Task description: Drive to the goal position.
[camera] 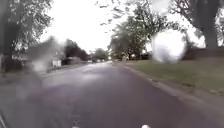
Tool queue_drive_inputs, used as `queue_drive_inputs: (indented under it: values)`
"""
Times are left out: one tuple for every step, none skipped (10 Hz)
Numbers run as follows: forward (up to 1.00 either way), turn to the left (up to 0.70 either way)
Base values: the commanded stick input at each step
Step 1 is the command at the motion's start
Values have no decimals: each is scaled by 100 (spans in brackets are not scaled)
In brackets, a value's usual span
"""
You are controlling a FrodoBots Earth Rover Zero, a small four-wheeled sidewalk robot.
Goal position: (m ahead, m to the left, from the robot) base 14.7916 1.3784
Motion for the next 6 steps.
queue_drive_inputs:
  values:
    - [70, 0]
    - [70, 0]
    - [70, 0]
    - [70, 0]
    - [70, 0]
    - [70, 0]
